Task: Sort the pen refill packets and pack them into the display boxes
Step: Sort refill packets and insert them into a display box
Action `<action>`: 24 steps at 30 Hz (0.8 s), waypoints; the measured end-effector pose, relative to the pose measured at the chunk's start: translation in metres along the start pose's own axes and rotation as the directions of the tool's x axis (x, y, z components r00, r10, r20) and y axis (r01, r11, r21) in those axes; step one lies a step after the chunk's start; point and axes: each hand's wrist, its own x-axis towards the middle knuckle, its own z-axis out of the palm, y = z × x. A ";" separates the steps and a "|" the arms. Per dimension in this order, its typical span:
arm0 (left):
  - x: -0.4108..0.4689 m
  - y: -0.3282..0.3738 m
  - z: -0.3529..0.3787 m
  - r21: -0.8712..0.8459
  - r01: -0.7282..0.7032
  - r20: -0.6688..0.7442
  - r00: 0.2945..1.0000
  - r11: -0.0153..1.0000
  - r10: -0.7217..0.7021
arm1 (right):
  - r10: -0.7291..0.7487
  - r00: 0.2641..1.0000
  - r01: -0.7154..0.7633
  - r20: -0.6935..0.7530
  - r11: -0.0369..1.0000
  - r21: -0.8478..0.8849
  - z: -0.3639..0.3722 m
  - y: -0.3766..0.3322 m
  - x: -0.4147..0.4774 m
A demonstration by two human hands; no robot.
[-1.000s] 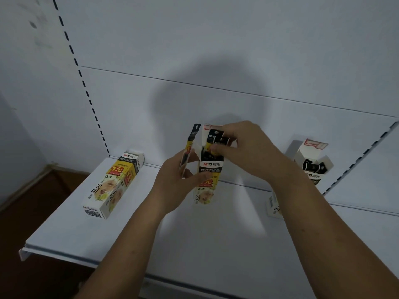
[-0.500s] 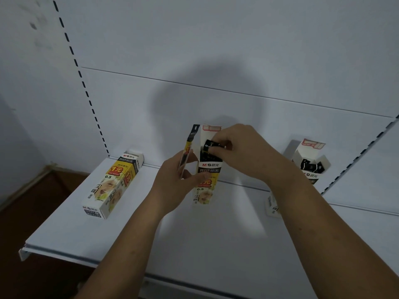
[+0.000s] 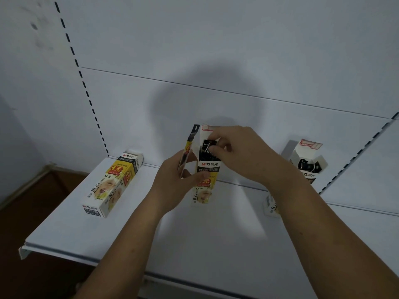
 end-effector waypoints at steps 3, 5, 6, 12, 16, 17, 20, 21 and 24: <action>-0.001 0.001 0.001 0.011 -0.007 0.007 1.000 1.000 0.007 | 0.012 1.000 -0.012 0.018 1.000 0.004 -0.002 -0.002 0.000; -0.002 0.001 0.001 0.003 -0.004 0.009 1.000 1.000 0.004 | 0.009 0.998 -0.009 0.057 1.000 -0.004 0.000 -0.003 0.001; -0.002 0.001 0.000 0.002 -0.002 0.009 1.000 1.000 0.002 | 0.005 0.997 -0.001 0.082 0.999 -0.051 0.003 -0.004 0.002; -0.001 0.005 -0.001 0.008 -0.017 0.022 1.000 1.000 0.017 | 0.028 0.998 -0.032 0.058 0.996 0.079 0.005 -0.001 0.002; -0.002 0.006 -0.001 0.025 -0.018 0.013 1.000 1.000 0.018 | -0.019 0.995 0.026 -0.100 0.997 0.074 -0.002 0.004 0.004; -0.001 0.007 -0.001 0.025 -0.017 0.012 1.000 1.000 0.017 | -0.036 0.995 0.041 -0.094 0.998 0.049 -0.002 0.003 0.006; 0.000 0.006 -0.001 0.029 -0.015 0.013 1.000 0.999 0.015 | -0.039 0.999 0.040 -0.036 0.999 0.007 -0.002 0.000 0.009; 0.000 0.005 -0.002 0.030 -0.016 0.016 1.000 0.999 0.015 | -0.043 0.999 0.043 -0.027 0.999 0.005 -0.002 -0.001 0.010; 0.000 0.001 -0.003 0.025 -0.022 0.023 0.999 0.999 0.022 | -0.046 0.999 0.046 -0.010 0.998 0.043 0.000 0.000 0.010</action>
